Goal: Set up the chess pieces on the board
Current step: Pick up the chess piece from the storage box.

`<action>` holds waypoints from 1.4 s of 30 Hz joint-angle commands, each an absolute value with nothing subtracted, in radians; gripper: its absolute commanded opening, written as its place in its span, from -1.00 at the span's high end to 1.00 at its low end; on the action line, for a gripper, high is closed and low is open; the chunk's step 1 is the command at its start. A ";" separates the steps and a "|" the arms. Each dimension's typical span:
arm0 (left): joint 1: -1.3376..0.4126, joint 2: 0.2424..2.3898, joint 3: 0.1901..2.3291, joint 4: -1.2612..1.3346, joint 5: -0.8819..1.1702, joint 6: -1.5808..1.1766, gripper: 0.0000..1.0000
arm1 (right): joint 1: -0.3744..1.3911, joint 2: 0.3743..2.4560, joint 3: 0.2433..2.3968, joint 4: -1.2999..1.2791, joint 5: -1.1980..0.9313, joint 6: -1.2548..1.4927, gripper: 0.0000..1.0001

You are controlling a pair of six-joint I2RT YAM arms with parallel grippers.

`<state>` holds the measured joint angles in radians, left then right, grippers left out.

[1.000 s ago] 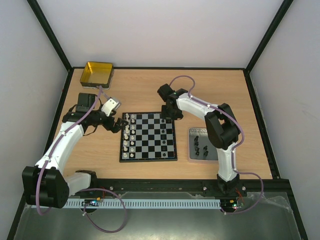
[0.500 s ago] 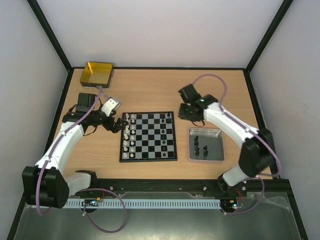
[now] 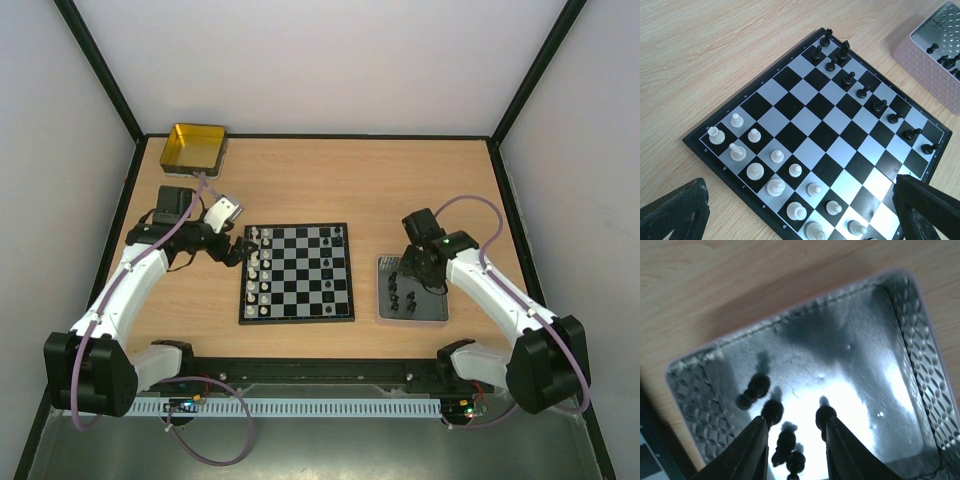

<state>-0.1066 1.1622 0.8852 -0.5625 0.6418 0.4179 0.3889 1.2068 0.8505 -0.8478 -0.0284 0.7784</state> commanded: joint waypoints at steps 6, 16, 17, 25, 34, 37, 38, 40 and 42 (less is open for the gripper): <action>-0.112 1.160 0.904 -0.577 0.641 0.413 -0.98 | 0.385 1.148 0.697 -0.821 -0.086 0.833 0.41; -0.112 1.160 0.908 -0.580 0.637 0.408 -0.98 | 0.384 1.152 0.661 -0.784 -0.077 0.817 0.42; -0.112 1.160 0.907 -0.579 0.637 0.408 -0.98 | 0.384 1.154 0.658 -0.780 -0.077 0.815 0.43; -0.111 1.165 0.914 -0.583 0.640 0.407 -0.98 | 0.371 1.174 0.659 -0.769 -0.069 0.810 0.47; -0.122 1.177 0.919 -0.580 0.632 0.403 -0.98 | 0.358 1.203 0.647 -0.741 -0.094 0.797 0.52; -0.126 1.178 0.920 -0.580 0.628 0.402 -0.98 | 0.358 1.207 0.647 -0.736 -0.097 0.793 0.55; -0.128 1.180 0.922 -0.581 0.626 0.402 -0.98 | 0.357 1.209 0.648 -0.737 -0.096 0.793 0.56; -0.131 1.182 0.922 -0.581 0.623 0.400 -0.98 | 0.356 1.210 0.646 -0.735 -0.099 0.792 0.57; -0.135 1.181 0.922 -0.581 0.622 0.400 -0.98 | 0.356 1.212 0.642 -0.733 -0.106 0.791 0.57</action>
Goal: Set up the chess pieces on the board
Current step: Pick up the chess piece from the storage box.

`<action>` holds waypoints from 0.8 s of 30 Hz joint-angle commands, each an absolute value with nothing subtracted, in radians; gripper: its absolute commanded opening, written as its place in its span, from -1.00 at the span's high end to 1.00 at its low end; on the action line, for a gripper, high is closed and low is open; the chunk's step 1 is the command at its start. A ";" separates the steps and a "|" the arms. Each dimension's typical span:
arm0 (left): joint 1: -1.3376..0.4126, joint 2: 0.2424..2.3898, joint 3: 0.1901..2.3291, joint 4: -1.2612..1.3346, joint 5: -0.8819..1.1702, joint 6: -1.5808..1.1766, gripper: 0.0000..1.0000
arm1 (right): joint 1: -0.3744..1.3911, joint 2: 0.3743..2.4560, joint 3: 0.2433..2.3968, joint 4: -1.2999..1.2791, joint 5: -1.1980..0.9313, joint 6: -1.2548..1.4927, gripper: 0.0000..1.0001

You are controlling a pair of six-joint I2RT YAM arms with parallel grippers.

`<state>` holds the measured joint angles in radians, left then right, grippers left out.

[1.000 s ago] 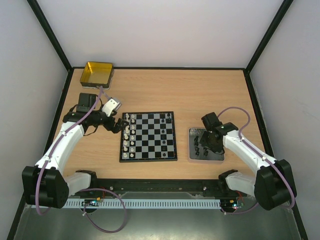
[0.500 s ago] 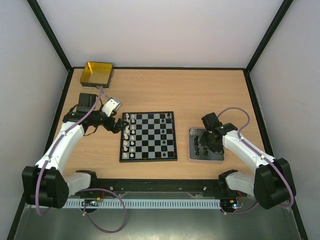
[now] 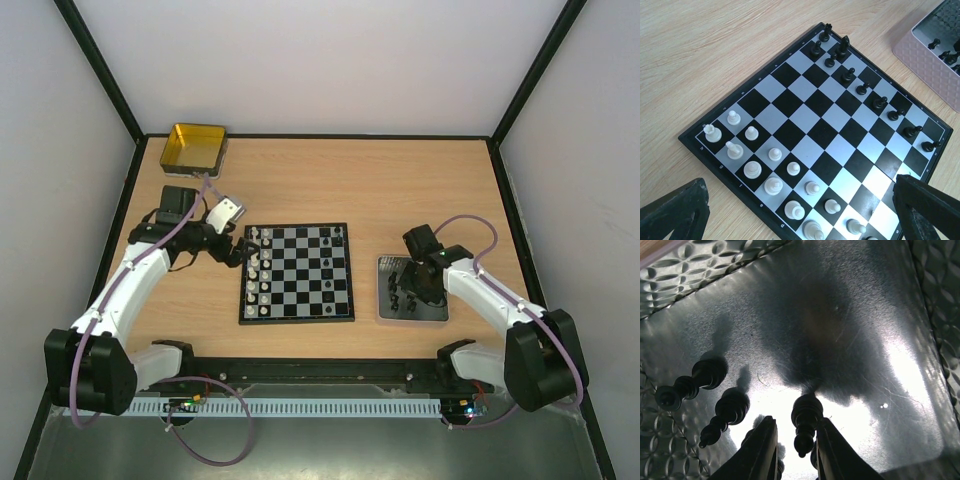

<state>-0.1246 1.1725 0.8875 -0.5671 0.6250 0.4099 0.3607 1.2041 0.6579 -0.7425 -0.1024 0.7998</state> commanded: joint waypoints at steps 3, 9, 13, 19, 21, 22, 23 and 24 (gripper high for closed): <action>-0.137 1.180 0.923 -0.580 0.619 0.399 -0.98 | 0.356 1.213 0.642 -0.730 -0.110 0.793 0.58; -0.138 1.178 0.919 -0.578 0.615 0.400 -0.98 | 0.356 1.221 0.649 -0.729 -0.112 0.792 0.67; -0.138 1.178 0.913 -0.575 0.608 0.401 -0.98 | 0.356 1.223 0.642 -0.725 -0.109 0.792 0.73; -0.138 1.169 0.911 -0.574 0.606 0.400 -0.98 | 0.356 1.228 0.629 -0.713 -0.114 0.786 0.73; -0.138 1.169 0.911 -0.574 0.606 0.400 -0.98 | 0.356 1.231 0.629 -0.712 -0.115 0.785 0.72; -0.138 1.169 0.911 -0.575 0.606 0.400 -0.98 | 0.356 1.231 0.629 -0.712 -0.115 0.785 0.72; -0.138 1.168 0.910 -0.575 0.605 0.400 -0.98 | 0.357 1.230 0.628 -0.710 -0.116 0.786 0.72; -0.138 1.167 0.910 -0.575 0.604 0.400 -0.98 | 0.356 1.230 0.629 -0.707 -0.117 0.785 0.72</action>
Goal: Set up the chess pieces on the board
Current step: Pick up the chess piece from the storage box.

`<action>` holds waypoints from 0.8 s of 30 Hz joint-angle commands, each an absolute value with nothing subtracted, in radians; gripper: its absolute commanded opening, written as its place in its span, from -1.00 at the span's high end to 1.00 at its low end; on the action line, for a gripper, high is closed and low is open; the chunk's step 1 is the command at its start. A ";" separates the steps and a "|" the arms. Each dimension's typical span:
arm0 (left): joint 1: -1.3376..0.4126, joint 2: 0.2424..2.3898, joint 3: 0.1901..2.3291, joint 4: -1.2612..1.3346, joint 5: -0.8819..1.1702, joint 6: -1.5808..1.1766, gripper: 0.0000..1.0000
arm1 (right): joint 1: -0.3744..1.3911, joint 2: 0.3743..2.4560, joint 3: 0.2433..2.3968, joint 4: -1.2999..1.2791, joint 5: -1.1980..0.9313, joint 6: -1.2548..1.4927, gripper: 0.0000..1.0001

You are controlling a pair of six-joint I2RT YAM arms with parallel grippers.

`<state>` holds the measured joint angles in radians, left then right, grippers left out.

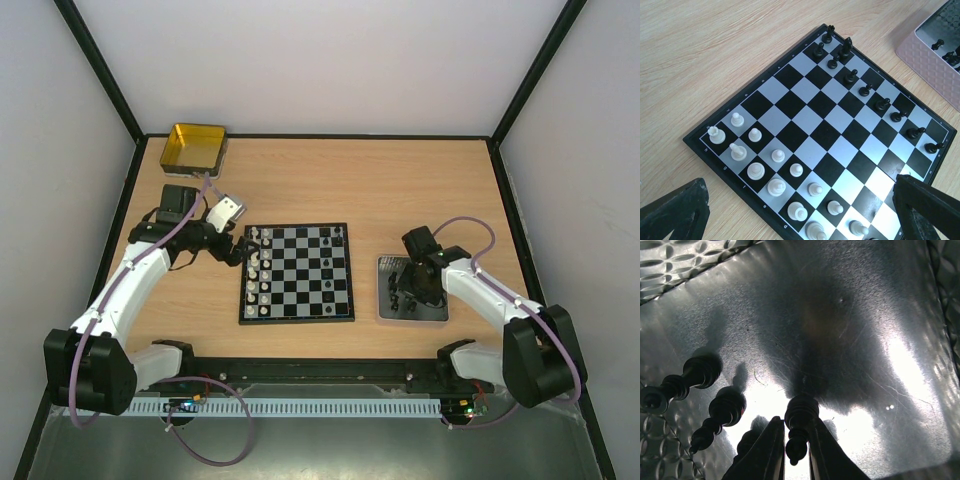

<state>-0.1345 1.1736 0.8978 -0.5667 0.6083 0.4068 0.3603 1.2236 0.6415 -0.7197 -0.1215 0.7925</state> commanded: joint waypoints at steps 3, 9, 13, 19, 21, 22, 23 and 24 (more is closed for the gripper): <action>-0.139 1.166 0.911 -0.575 0.603 0.399 -0.98 | 0.356 1.230 0.627 -0.708 -0.115 0.787 0.77; -0.138 1.164 0.909 -0.573 0.600 0.399 -0.98 | 0.357 1.236 0.655 -0.727 -0.100 0.786 0.90; -0.138 1.163 0.907 -0.572 0.599 0.400 -0.99 | 0.356 1.232 0.705 -0.765 -0.070 0.774 0.90; -0.138 1.160 0.904 -0.569 0.600 0.403 -0.98 | 0.356 1.230 0.794 -0.844 -0.008 0.746 0.90; -0.139 1.160 0.903 -0.569 0.603 0.403 -0.98 | 0.357 1.230 0.849 -0.869 0.015 0.726 0.90; -0.139 1.160 0.902 -0.568 0.602 0.405 -0.98 | 0.357 1.231 0.874 -0.879 0.017 0.719 0.90; -0.138 1.161 0.902 -0.568 0.603 0.405 -0.99 | 0.356 1.239 0.900 -0.887 0.015 0.713 0.89; -0.138 1.160 0.902 -0.566 0.603 0.405 -0.98 | 0.356 1.252 0.927 -0.897 0.007 0.706 0.89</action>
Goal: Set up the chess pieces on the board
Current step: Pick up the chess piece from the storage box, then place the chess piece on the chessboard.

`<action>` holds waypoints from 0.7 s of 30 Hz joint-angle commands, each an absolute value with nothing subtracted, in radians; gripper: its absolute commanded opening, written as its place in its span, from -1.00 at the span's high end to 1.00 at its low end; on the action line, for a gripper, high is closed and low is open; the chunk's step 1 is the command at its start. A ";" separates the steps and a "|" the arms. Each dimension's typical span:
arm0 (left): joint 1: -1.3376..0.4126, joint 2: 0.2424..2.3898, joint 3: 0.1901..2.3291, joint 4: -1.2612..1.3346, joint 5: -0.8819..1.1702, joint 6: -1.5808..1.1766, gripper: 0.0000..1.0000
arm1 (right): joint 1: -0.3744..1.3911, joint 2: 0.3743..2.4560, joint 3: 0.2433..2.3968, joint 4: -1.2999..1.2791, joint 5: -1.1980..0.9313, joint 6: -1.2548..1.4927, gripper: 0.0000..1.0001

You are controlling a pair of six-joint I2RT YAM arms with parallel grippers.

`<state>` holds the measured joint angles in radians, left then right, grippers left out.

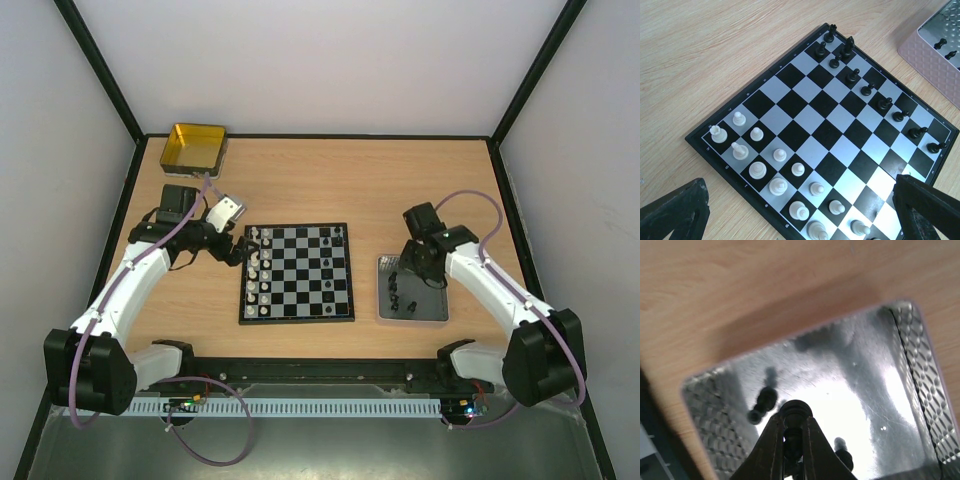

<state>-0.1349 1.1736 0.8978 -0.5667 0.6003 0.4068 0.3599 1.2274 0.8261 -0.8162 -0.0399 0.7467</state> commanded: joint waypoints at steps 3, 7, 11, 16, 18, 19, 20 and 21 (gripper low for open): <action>-0.138 1.160 0.902 -0.566 0.603 0.406 -0.98 | 0.362 1.301 0.999 -0.915 -0.017 0.690 0.90; -0.138 1.157 0.900 -0.566 0.602 0.407 -0.98 | 0.403 1.372 1.078 -0.902 -0.052 0.697 0.92; -0.138 1.156 0.897 -0.563 0.600 0.406 -0.99 | 0.485 1.463 1.160 -0.882 -0.048 0.717 0.94; -0.138 1.157 0.896 -0.558 0.593 0.405 -0.98 | 0.556 1.581 1.238 -0.843 -0.062 0.735 0.94; -0.138 1.157 0.893 -0.555 0.590 0.405 -0.98 | 0.576 1.622 1.262 -0.828 -0.067 0.738 0.94; -0.139 1.157 0.890 -0.554 0.587 0.405 -0.98 | 0.586 1.640 1.272 -0.818 -0.070 0.742 0.94; -0.138 1.157 0.890 -0.552 0.585 0.405 -0.98 | 0.594 1.657 1.284 -0.810 -0.073 0.744 0.94; -0.139 1.158 0.889 -0.551 0.583 0.405 -0.98 | 0.602 1.676 1.294 -0.803 -0.076 0.744 0.94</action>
